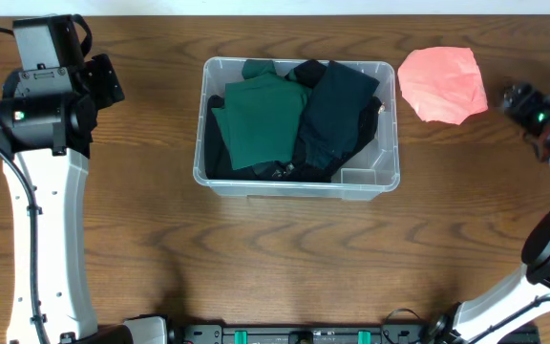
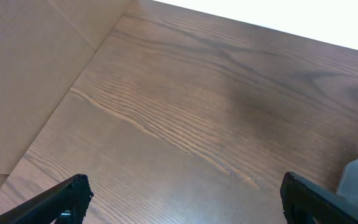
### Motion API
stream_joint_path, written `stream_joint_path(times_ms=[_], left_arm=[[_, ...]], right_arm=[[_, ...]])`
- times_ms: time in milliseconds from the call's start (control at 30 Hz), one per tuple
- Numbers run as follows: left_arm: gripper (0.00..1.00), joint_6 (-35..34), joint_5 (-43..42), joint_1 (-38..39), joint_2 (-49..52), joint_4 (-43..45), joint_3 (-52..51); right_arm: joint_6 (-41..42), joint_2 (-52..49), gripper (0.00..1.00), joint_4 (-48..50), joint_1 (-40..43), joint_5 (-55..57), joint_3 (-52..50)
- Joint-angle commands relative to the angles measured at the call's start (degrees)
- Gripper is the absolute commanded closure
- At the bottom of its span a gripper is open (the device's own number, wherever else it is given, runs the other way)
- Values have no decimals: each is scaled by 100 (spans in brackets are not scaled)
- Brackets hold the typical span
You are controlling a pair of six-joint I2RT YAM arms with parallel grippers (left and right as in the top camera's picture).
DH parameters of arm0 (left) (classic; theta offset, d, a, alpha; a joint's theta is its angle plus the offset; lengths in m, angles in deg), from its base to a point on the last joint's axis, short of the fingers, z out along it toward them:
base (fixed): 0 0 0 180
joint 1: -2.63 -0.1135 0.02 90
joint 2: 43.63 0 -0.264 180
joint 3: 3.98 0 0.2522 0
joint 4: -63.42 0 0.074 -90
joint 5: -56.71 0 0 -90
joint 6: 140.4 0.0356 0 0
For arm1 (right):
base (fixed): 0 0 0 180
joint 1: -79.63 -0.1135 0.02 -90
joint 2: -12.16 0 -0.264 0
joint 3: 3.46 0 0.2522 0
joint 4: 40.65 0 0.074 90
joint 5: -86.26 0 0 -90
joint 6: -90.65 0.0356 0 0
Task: Pack container
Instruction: 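Withdraw the right gripper and move it to the pink cloth, then grasp the pink cloth's right edge with the right gripper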
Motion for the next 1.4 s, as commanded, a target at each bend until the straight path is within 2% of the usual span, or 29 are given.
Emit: stream_joint_path(times_ms=[0,100,267,700,967,1367], left_arm=[[2,-70,72,-20,11,2,31],[2,-70,72,-20,11,2,31],[2,-70,72,-20,11,2,31],[2,-70,72,-20,11,2,31],[2,-70,72,-20,11,2,31],[2,-70,72,-20,11,2,31]], right_arm=[[-632,-28,15,-935,-352,634,1231],[-1021,-103,8,-1897,-490,1285,2168],[-1126,-514,7,-2573,-481,1499,2894],[-1128,-1875,5,-2658,-481,1209,3110],[-1270,-2288,3,-2830,-527,479,3108],[-1379,-2428,1,-3119,-1032,380,3097]])
